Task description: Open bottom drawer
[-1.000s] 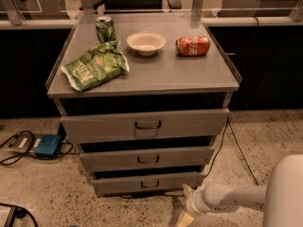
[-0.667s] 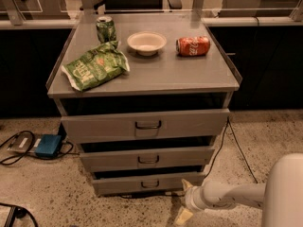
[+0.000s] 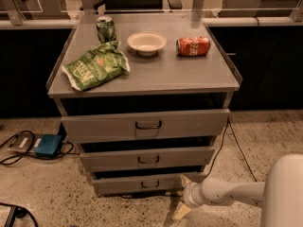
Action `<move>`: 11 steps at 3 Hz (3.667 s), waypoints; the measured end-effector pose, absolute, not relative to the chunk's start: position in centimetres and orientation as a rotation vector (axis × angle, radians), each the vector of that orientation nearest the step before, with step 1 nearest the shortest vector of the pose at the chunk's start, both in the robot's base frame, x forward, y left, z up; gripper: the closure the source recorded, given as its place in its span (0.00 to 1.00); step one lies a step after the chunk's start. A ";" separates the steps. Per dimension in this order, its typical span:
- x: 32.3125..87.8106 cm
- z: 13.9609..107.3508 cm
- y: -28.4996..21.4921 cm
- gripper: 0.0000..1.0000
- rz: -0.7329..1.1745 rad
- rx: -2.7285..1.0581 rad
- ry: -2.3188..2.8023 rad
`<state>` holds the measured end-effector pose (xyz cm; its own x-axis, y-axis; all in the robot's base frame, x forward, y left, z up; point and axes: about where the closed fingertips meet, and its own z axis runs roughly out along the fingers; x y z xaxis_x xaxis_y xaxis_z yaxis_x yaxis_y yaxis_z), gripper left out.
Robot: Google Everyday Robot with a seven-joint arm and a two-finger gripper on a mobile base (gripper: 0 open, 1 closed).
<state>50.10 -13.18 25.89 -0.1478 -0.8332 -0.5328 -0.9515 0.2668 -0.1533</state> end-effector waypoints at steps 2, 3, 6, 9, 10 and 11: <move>51.9 23.7 -13.3 0.00 0.266 -1.609 1.932; 52.8 22.4 -14.3 0.00 0.234 -1.594 1.949; 58.0 18.1 -16.6 0.00 0.188 -1.580 2.012; 59.6 16.8 -16.6 0.42 0.197 -1.583 2.032; 59.6 16.8 -16.6 0.65 0.197 -1.583 2.032; 59.6 17.4 -16.6 0.89 0.197 -1.583 2.032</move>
Offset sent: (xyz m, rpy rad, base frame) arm 0.0330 -0.0084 -0.0325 0.0045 -0.1087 0.0259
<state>59.55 -16.61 17.44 -0.1541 -0.8503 -0.5032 -0.9313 0.2951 -0.2136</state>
